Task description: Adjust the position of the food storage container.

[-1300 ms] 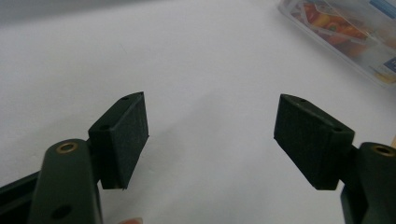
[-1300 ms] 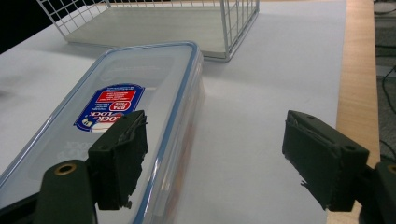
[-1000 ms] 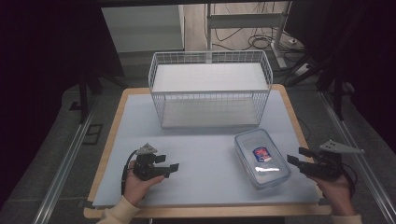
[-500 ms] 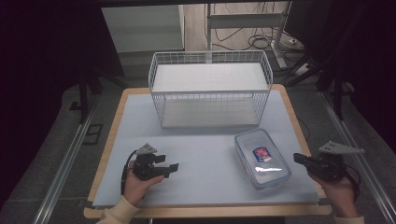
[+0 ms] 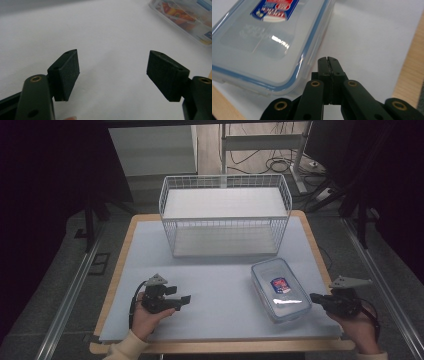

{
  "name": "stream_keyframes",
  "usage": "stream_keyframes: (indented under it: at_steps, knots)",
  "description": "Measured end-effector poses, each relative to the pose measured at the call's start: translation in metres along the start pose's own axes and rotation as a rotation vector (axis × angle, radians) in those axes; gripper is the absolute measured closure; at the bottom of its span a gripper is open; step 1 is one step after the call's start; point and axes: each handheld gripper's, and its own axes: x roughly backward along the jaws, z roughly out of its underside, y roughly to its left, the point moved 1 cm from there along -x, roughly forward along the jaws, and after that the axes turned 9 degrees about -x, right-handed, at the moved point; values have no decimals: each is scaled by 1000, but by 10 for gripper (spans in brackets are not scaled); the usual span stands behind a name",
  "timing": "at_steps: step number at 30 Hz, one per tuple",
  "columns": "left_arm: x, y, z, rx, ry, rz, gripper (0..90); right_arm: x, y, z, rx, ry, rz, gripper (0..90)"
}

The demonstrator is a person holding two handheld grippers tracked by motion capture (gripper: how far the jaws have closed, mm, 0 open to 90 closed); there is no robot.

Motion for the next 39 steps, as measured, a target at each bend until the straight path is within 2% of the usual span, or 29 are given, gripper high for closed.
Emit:
stream_keyframes:
  at_steps: [3,6,9,13,16,20,21,22,25,26,29,30,33,36,39]
  knots:
    - [1,1,0,4,-3,-2,259,-1,4,1,11,11,0,895]
    - [1,1,0,3,-4,-1,259,1,8,1,27,23,23,896]
    - [1,1,0,5,-3,-1,259,1,9,1,28,38,19,896]
    - [1,1,0,5,-4,-1,259,-7,14,5,50,87,-18,896]
    - [0,1,0,3,0,-1,259,-10,20,5,69,102,-40,896]
    - [1,1,0,5,-2,0,259,-14,38,3,111,119,-90,896]
    - [1,1,0,5,-2,0,259,-14,38,3,111,119,-90,896]
    - [1,1,0,5,-3,0,259,-16,46,3,130,125,-107,896]
    - [1,1,0,5,-2,0,259,-18,53,2,143,131,-121,896]
    - [1,1,0,5,-2,1,259,-21,61,2,160,139,-136,896]
    - [0,1,0,4,-2,1,259,-25,70,2,183,143,-154,896]
    - [0,1,0,4,-1,2,259,-27,79,1,198,147,-166,896]
    - [0,1,0,4,-1,3,259,-30,87,-1,214,151,-188,896]
    - [0,2,0,7,-1,7,259,-37,107,-6,257,153,-215,896]
    - [1,2,0,10,-5,8,259,-43,121,-8,287,154,-234,896]
